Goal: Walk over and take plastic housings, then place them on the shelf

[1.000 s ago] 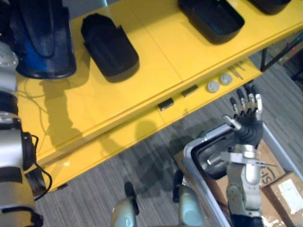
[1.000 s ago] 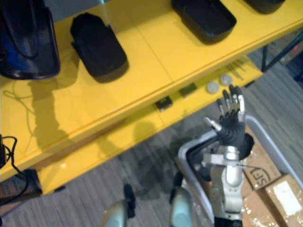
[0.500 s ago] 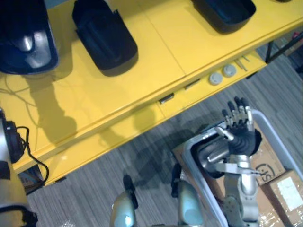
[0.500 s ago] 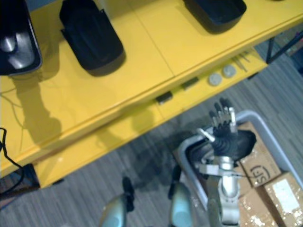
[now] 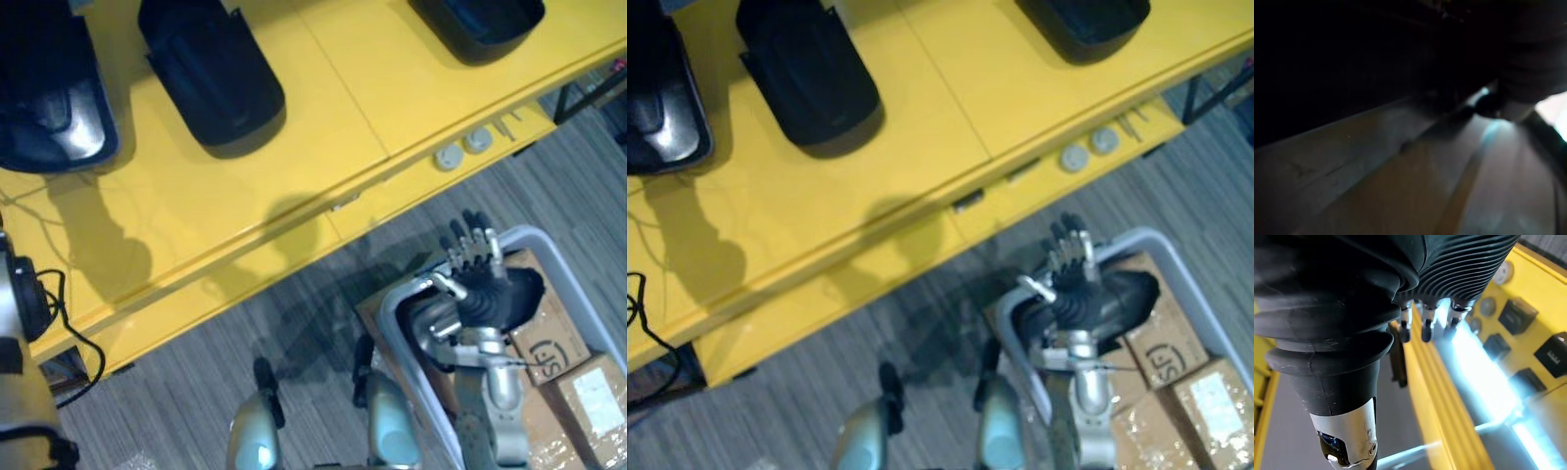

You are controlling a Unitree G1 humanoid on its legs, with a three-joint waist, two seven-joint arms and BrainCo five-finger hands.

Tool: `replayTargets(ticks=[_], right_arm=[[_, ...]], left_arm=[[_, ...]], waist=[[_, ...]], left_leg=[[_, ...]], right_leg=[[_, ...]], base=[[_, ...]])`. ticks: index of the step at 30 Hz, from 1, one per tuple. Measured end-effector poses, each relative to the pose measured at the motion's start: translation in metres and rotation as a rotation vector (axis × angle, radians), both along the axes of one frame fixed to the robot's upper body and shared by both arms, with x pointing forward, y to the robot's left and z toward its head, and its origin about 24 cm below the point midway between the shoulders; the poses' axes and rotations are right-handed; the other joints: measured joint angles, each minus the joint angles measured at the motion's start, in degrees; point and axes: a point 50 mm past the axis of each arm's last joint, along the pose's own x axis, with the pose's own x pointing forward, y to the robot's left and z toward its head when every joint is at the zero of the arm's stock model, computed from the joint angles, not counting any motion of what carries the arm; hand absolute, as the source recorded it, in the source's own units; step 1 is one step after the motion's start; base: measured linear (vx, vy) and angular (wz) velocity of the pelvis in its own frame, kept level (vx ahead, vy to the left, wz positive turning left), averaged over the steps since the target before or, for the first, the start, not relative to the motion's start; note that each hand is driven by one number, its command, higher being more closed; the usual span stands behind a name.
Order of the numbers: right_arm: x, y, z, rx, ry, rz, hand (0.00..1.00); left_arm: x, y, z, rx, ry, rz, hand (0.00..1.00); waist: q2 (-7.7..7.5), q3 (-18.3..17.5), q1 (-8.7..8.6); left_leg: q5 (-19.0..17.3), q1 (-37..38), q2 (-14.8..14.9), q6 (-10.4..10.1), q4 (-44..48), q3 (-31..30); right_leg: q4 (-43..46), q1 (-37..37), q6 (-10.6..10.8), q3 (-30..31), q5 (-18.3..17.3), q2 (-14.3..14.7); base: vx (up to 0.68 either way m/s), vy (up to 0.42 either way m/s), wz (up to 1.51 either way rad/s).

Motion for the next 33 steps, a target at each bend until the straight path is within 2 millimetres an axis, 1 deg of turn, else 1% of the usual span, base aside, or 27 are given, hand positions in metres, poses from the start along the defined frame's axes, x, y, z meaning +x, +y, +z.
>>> replayTargets(ticks=[2, 6, 10, 13, 17, 20, 26, 27, 31, 33], right_arm=[[0.0, 0.003, 0.0, 0.002, 0.001, 0.011, 0.0], [0.0, 0.004, -0.002, 0.003, 0.011, 0.016, 0.0], [0.001, 0.003, -0.011, 0.004, 0.049, 0.014, 0.0], [-0.001, 0.003, -0.013, 0.002, 0.059, 0.018, 0.0], [-0.001, 0.004, -0.013, -0.002, 0.056, 0.031, 0.0], [-0.001, 0.006, -0.015, 0.0, 0.064, 0.039, 0.0], [0.001, 0.007, -0.02, 0.005, 0.092, 0.044, 0.0], [0.001, 0.007, -0.023, 0.007, 0.107, 0.046, 0.0], [0.001, 0.008, -0.023, 0.009, 0.107, 0.049, 0.0], [0.002, 0.008, -0.022, 0.009, 0.104, 0.05, 0.0]], left_arm=[[0.0, 0.001, -0.003, 0.0, 0.008, 0.002, 1.0], [0.001, 0.003, -0.012, 0.0, 0.041, 0.009, 1.0], [-0.001, 0.005, -0.012, -0.017, 0.044, 0.0, 1.0], [-0.001, 0.007, -0.013, -0.003, 0.068, 0.008, 1.0], [-0.007, 0.017, -0.023, -0.005, 0.122, 0.02, 1.0], [-0.013, 0.024, -0.024, 0.0, 0.136, 0.043, 1.0], [-0.016, 0.027, -0.024, 0.014, 0.156, 0.052, 1.0], [-0.016, 0.027, -0.023, 0.013, 0.159, 0.051, 0.0], [-0.017, 0.029, -0.027, 0.013, 0.17, 0.056, 0.0], [-0.018, 0.03, -0.026, 0.015, 0.168, 0.059, 0.0]], waist=[[-0.15, 0.1, 0.05], [-0.16, 0.1, 0.35], [-0.16, 0.1, 0.9], [-0.16, 0.1, 1.18], [-0.16, 0.1, 1.07], [-0.16, 0.1, 1.18], [-0.16, 0.1, 1.27], [-0.16, 0.1, 1.2], [-0.24, 0.1, 1.18], [-0.59, 0.7, 1.15]], left_leg=[[0.0, 0.0, 0.3, 0.0, 0.0, 0.0], [0.0, 0.0, 0.4, 0.0, 0.0, 0.0], [0.0, -0.1, 0.6, 0.0, 0.0, 0.0], [0.0, -0.1, 0.6, 0.0, 0.0, -0.1], [0.0, -0.1, 0.6, 0.0, 0.0, -0.1], [0.0, -0.2, 0.7, 0.0, 0.0, -0.1], [0.0, -0.7, 0.7, 0.0, 0.1, -0.5], [0.0, -1.0, 0.7, 0.0, 0.1, -0.7], [0.0, -1.1, 0.8, 0.0, 0.1, -0.8], [0.0, -1.0, 0.8, 0.0, 0.2, -0.8]], right_leg=[[-1.0, 0.6, -0.1, -0.1, 0.6, 0.4], [-1.3, 0.7, -0.1, -0.1, 0.7, 0.6], [-1.3, 0.7, -0.1, -0.1, 0.7, 0.8], [-1.3, 0.7, -0.1, -0.1, 0.7, 1.0], [-1.3, 0.7, -0.1, -0.1, 0.7, 1.2], [-1.3, 0.7, -0.2, -0.1, 0.7, 1.3], [-1.3, 0.5, -0.2, -0.5, 0.7, 1.3], [-1.3, 0.4, -0.2, -0.7, 0.7, 1.3], [-1.2, 0.3, -0.3, -0.8, 0.6, 1.3], [-1.1, 0.3, -0.4, -0.8, 0.5, 1.3]], base=[[0.0, 0.0, 0.0], [0.0, 0.0, 0.0], [0.0, 0.0, 0.0], [0.0, 0.0, 0.0], [0.0, 0.0, 0.0], [0.0, 0.0, 0.0], [0.0, 0.012, 0.04], [0.0, 0.007, 0.05], [0.0, 0.002, 0.01], [0.0, 0.0, 0.0]])
